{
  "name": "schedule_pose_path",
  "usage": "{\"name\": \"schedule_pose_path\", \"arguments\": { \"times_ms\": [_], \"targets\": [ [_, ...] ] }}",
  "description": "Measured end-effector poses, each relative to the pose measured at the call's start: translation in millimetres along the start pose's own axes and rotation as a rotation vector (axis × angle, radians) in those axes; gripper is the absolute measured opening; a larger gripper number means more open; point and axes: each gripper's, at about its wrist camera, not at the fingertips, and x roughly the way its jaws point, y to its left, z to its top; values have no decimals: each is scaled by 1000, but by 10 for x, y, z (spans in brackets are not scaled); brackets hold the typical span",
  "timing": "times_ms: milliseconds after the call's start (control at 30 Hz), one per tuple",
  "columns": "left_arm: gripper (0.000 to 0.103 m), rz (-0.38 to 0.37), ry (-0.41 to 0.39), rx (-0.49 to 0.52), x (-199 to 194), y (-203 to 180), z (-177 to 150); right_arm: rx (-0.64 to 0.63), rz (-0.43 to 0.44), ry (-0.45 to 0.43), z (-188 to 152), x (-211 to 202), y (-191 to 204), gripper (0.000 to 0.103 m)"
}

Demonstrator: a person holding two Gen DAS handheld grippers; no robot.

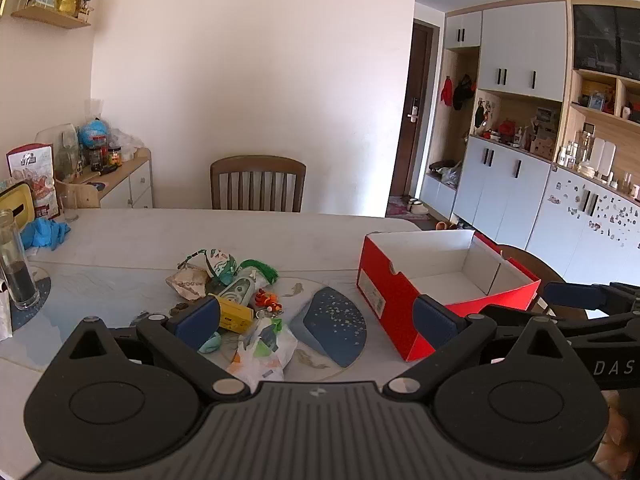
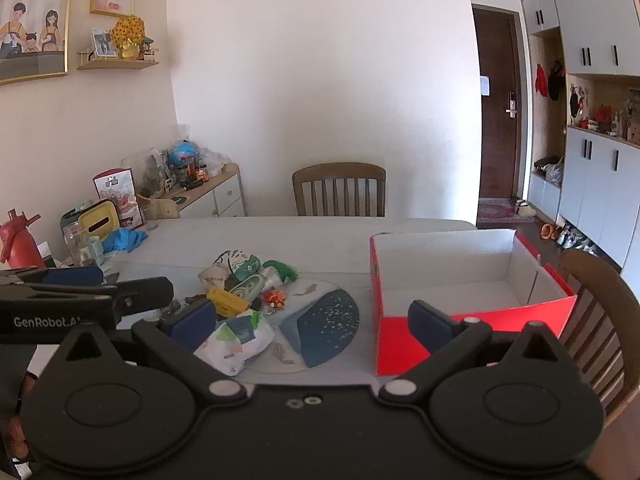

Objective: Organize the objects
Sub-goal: 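Reach both tools toward the pile of items on the table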

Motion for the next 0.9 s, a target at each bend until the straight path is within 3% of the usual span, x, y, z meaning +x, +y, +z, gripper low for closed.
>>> {"name": "schedule_pose_path", "arguments": {
  "times_ms": [667,900],
  "targets": [
    [103,-40,68,-35,623,781,149,-18,-8,87,152,732,481,102],
    [103,17,125,-50,935,1176,138,-20,1,164,144,1090,646,98]
  ]
}}
